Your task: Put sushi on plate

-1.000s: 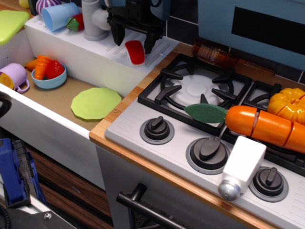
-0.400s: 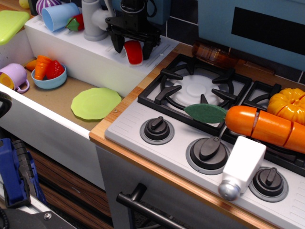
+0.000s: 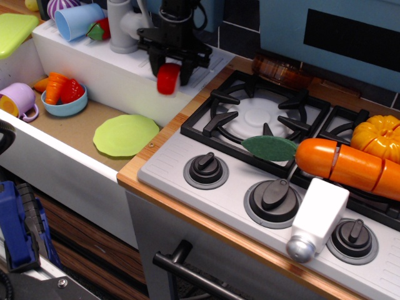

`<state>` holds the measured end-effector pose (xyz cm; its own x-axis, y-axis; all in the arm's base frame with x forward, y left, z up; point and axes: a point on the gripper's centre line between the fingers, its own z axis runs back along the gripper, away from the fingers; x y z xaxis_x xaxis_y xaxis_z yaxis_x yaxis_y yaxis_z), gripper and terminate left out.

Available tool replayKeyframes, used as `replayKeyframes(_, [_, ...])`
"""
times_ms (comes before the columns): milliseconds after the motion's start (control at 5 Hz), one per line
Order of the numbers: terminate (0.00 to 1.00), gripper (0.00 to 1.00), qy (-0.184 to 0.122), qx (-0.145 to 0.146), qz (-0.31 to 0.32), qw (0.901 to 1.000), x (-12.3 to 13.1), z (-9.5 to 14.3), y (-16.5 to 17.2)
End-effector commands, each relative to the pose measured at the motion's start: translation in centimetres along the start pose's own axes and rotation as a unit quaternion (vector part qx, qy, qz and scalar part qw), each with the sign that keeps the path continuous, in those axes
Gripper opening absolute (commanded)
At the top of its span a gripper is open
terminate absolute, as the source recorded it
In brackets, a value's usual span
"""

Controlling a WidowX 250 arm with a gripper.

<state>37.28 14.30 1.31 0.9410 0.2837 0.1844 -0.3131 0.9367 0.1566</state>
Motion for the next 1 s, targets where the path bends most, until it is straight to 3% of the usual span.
replayKeyframes(0, [0.00,0.00,-0.049,0.012,-0.024,0.9984,-0.9,2.2,3.9])
replayKeyframes(200, [0.00,0.00,-0.061,-0.011,-0.034,0.9975,-1.4,-0.4,6.5])
replayKeyframes(400, [0.00,0.00,-0.075,-0.020,-0.034,0.9964,-2.3,-1.9,7.0])
replayKeyframes(800, [0.00,0.00,-0.103,-0.052,-0.023,0.9930,-2.9,-4.6,5.8])
